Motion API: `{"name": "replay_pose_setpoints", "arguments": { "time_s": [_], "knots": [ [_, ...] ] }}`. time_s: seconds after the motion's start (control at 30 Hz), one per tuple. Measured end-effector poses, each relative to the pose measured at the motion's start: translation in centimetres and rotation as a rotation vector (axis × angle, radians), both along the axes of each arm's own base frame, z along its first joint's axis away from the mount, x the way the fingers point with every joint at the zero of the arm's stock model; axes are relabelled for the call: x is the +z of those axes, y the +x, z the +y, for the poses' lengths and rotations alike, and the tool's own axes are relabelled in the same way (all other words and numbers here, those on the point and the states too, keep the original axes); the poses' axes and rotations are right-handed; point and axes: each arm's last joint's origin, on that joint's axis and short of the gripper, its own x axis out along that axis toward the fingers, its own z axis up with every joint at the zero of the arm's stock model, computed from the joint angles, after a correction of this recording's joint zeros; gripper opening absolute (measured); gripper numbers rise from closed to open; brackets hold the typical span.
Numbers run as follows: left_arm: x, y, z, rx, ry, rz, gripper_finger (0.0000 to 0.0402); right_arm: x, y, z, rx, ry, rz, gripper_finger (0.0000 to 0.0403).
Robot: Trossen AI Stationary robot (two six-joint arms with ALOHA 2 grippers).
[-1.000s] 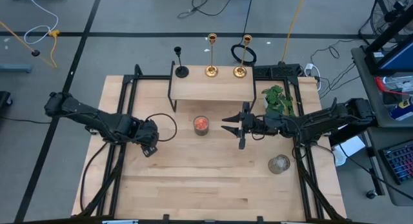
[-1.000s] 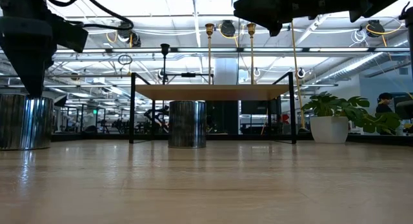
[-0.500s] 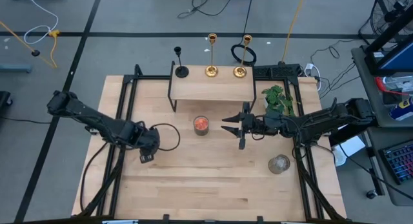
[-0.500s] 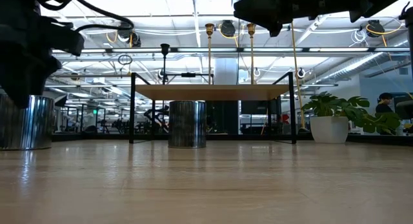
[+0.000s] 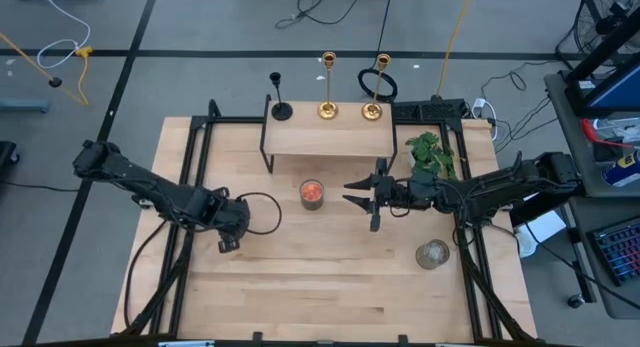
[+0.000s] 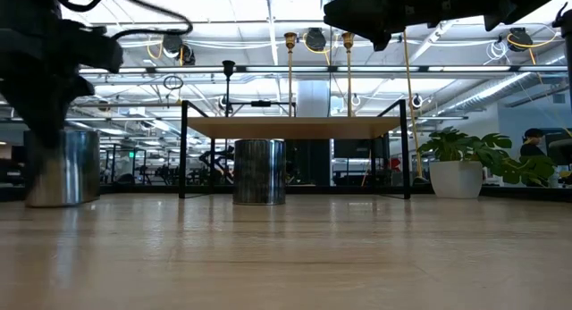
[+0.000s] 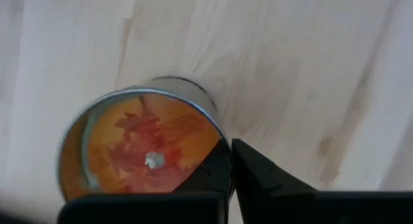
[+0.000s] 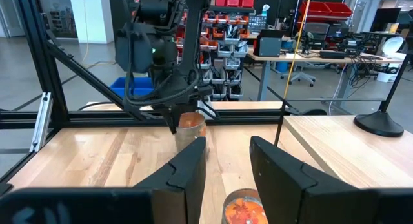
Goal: Pick & Place candle stick holders
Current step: Put the left orange scented candle on the shelf
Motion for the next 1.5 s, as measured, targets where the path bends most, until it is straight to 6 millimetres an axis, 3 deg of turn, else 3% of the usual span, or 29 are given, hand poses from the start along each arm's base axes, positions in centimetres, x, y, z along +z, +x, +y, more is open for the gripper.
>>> {"name": "replay_pose_setpoints", "arguments": {
  "time_s": [0.17,0.4,0.53,0.7,0.83,1.1,1.27,1.5],
  "knots": [
    [2.7,2.6,-1.5,-0.193,-0.035,-0.271,0.0007,0.0,0.0,0.0,-0.001,0.000,-0.003,0.0116],
    [10.1,5.1,-2.6,-0.454,0.060,-0.599,0.0005,0.1,0.0,0.0,-0.003,0.001,-0.009,0.0116],
    [13.0,5.8,-1.1,-0.487,0.200,-0.588,0.0008,0.1,0.0,0.0,-0.003,0.001,-0.014,0.0116],
    [15.6,7.7,2.8,-0.471,0.318,-0.469,0.0006,0.5,0.0,0.0,-0.003,0.005,-0.053,0.0116],
    [15.9,9.8,6.9,-0.432,0.385,-0.341,0.0008,0.5,0.0,0.0,-0.003,0.005,-0.051,0.0116],
    [13.4,11.5,14.2,-0.388,0.325,-0.205,0.0006,-0.2,0.0,0.0,-0.003,-0.002,0.024,0.0116],
    [13.3,10.8,16.9,-0.296,0.338,-0.190,0.0008,-0.4,0.0,0.0,-0.004,0.003,0.041,0.0116],
    [13.3,9.8,18.5,-0.218,0.300,-0.182,0.0011,-0.4,0.0,0.0,-0.004,0.003,0.045,0.0116]
  ]
}}
